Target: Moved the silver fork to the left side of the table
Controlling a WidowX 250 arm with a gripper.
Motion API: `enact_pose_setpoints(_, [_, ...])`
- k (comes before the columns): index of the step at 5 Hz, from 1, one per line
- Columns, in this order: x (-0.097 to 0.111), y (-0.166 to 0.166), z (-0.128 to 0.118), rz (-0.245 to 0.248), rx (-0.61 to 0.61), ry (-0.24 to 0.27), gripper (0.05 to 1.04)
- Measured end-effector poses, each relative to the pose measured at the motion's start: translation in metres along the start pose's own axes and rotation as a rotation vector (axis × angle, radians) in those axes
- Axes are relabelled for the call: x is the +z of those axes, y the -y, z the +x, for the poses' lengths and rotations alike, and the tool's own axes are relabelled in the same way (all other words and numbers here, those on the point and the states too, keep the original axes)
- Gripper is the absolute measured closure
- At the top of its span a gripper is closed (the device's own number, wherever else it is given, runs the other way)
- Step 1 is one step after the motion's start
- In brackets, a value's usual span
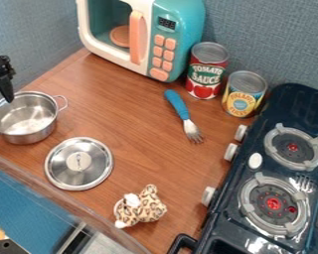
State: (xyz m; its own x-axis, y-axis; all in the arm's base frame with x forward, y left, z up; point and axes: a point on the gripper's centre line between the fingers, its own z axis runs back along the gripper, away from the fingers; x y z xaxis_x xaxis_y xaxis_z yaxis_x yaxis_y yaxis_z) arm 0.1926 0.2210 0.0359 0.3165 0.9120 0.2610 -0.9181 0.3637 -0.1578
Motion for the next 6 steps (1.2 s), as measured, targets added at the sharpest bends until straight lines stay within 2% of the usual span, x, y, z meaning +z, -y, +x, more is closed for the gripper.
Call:
enact_pose_setpoints(1, [-0.004, -0.001, -0.004, 0.002, 0.003, -0.02, 0.083])
enact_pose_setpoints(2, [-0.003, 0.016, -0.018, -0.049, -0.056, -0.065, 0.083])
enact_pose_setpoints(3, [0.004, 0.038, -0.028, -0.113, -0.11, -0.089, 0.083])
enact_pose_setpoints(4, [0.012, 0.078, -0.045, -0.181, -0.204, -0.149, 0.083])
enact_pose_setpoints(5, [0.023, 0.139, -0.062, -0.258, -0.277, -0.185, 0.083])
enact_pose_setpoints(6, [0.014, 0.186, -0.079, -0.252, -0.332, -0.202, 0.083])
